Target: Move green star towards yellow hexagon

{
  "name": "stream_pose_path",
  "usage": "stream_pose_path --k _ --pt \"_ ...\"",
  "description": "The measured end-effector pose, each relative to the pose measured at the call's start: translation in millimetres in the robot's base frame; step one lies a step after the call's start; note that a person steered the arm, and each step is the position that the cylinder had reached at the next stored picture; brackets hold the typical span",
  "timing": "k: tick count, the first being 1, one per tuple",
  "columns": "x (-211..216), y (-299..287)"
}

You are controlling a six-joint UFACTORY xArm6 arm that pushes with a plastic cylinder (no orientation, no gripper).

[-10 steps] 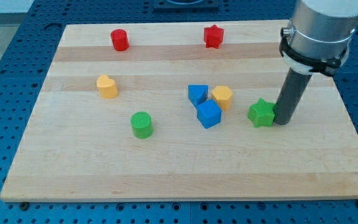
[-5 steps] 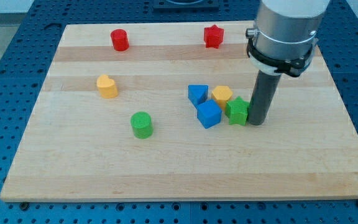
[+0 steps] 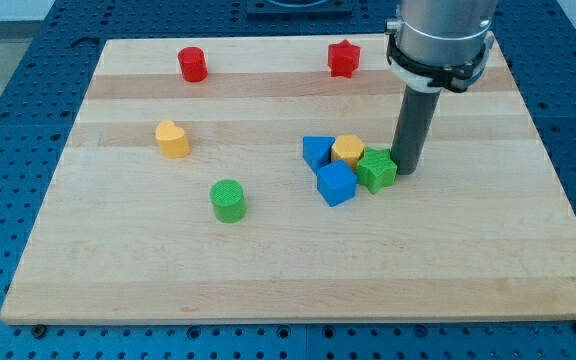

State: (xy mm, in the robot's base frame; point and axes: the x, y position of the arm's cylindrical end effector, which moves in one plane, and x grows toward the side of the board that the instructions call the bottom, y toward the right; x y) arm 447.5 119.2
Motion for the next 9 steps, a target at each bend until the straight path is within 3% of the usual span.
stream_pose_path --k 9 --pt "-25 0"
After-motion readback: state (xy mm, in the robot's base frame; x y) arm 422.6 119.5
